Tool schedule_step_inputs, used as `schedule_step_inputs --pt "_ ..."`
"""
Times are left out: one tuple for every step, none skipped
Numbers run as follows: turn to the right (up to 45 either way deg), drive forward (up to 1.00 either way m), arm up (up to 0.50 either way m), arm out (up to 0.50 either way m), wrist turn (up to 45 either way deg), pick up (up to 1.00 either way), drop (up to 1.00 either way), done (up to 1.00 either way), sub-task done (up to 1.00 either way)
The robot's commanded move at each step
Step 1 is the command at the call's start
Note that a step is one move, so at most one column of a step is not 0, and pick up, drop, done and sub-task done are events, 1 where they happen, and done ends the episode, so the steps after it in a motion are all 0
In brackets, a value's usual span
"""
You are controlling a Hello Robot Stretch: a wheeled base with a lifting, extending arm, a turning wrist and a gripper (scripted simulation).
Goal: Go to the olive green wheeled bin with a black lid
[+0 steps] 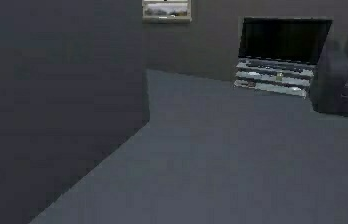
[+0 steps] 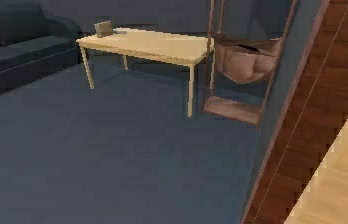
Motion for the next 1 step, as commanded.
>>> schedule_step_inputs --pt "0.0 1.0 0.0 0.0 0.0 0.0 0.0 0.0 0.0"
